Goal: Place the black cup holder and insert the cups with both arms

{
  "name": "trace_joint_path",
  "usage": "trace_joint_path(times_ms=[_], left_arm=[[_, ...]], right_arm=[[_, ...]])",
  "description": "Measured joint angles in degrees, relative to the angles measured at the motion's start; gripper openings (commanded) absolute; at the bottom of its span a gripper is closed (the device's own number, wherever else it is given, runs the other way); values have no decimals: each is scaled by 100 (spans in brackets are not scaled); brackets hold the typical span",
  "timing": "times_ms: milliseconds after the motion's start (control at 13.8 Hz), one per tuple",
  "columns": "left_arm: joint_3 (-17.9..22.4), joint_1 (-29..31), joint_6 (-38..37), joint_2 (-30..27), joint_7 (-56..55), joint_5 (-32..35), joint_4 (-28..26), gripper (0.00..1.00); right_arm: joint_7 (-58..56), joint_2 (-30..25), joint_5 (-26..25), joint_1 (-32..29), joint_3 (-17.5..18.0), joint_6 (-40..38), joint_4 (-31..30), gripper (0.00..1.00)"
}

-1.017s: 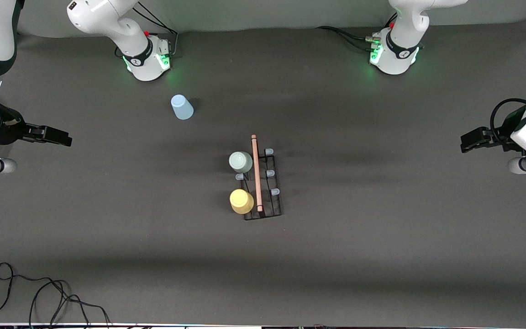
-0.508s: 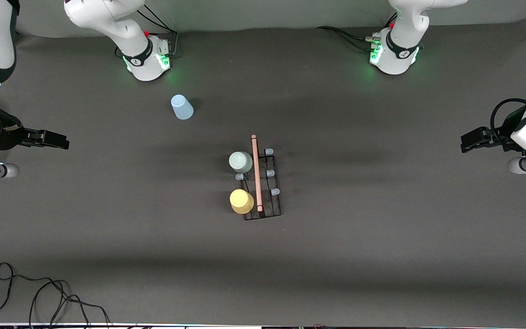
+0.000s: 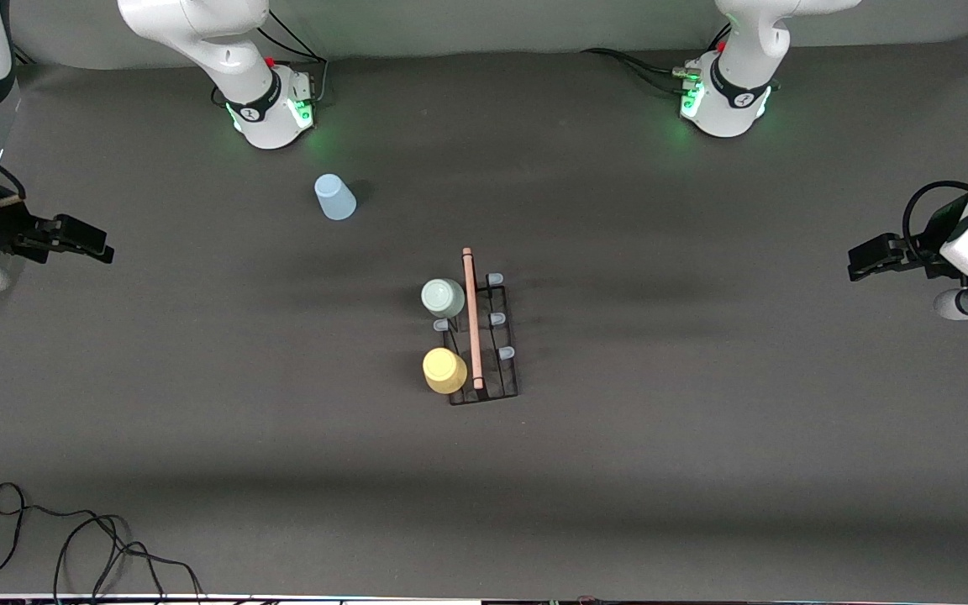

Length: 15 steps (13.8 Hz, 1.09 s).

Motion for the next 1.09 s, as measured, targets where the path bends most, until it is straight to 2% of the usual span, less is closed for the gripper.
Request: trace_joint_path(times_ms=[508,1089], left_arm=[[0,2,0,0,0,0,0,100],[0,2,0,0,0,0,0,100]], right_arm=[[-30,-80,-7,-334,447,111,-48,100],[-30,-62,-9,-350,463,112,-46,100]])
